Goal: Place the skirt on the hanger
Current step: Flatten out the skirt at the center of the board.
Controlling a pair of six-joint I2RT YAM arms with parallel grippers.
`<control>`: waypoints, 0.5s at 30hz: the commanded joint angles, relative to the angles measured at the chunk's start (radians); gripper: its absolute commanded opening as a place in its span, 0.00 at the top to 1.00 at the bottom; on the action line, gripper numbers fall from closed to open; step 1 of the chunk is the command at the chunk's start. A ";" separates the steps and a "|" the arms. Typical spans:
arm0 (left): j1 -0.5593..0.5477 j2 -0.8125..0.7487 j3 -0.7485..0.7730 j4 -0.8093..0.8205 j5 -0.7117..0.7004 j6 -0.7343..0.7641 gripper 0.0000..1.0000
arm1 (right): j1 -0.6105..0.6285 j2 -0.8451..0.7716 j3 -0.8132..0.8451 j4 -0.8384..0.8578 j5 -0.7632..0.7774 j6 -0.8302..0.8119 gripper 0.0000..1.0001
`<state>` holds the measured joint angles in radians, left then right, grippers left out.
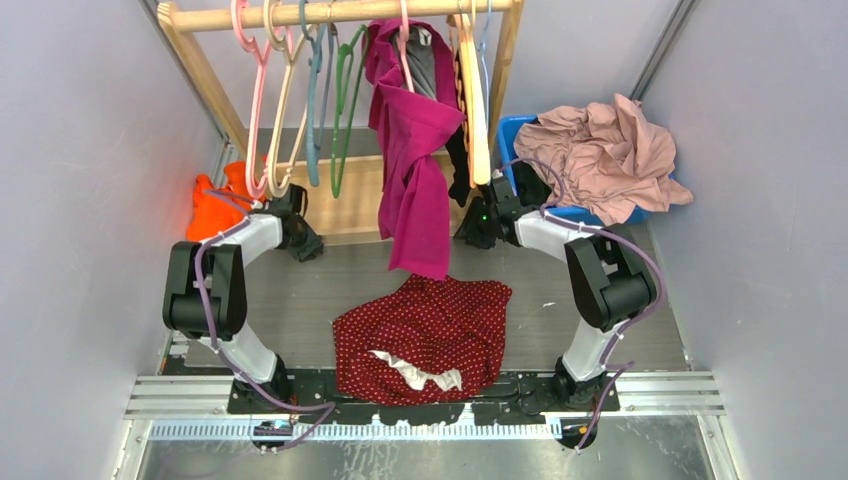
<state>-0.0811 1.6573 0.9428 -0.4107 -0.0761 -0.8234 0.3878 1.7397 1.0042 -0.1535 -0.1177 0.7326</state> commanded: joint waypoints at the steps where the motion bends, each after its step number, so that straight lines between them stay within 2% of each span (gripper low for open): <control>1: 0.033 0.063 0.068 0.030 0.007 0.040 0.75 | -0.013 0.036 0.081 0.039 -0.011 -0.009 0.60; 15: 0.058 0.281 0.346 -0.014 0.047 0.078 0.76 | -0.051 0.191 0.272 0.021 -0.049 -0.011 0.59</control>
<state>-0.0299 1.8687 1.2091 -0.4656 -0.0422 -0.7715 0.3676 1.9015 1.1851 -0.1917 -0.1841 0.7322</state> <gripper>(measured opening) 0.241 0.405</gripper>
